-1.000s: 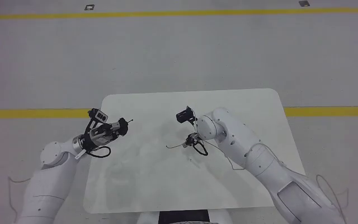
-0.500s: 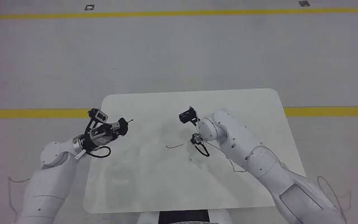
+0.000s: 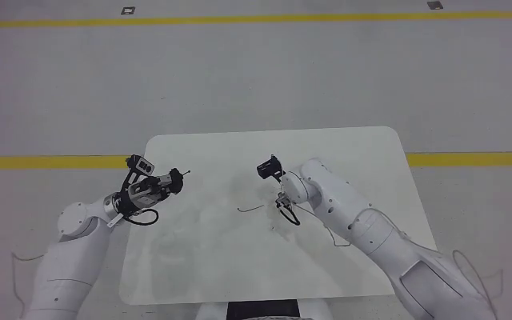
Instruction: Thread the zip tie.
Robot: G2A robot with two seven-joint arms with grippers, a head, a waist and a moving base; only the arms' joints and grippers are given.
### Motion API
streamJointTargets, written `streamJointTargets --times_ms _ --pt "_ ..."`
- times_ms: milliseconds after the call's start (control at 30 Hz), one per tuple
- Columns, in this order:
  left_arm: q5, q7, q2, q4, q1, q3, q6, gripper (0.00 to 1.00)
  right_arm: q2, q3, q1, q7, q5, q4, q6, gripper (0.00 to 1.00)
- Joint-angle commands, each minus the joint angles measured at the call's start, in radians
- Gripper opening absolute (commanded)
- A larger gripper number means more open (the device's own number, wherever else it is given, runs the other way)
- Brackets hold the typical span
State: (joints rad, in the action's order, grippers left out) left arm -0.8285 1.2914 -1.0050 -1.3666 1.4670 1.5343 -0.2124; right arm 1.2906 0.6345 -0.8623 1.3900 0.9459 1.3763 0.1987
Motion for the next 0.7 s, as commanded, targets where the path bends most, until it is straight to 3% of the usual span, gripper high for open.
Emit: streamJointTargets --times_ms 0,367,667 --pt "0.000 0.000 0.000 0.000 0.000 0.000 0.000 0.00 0.001 -0.003 0.002 0.000 -0.005 -0.006 -0.002 0.17" --pt "0.000 0.000 0.000 0.000 0.000 0.000 0.000 0.00 0.017 -0.024 0.014 0.000 -0.004 -0.055 -0.013 0.14" --pt "0.000 0.000 0.000 0.000 0.000 0.000 0.000 0.00 0.046 -0.053 0.029 -0.020 0.007 -0.134 -0.010 0.11"
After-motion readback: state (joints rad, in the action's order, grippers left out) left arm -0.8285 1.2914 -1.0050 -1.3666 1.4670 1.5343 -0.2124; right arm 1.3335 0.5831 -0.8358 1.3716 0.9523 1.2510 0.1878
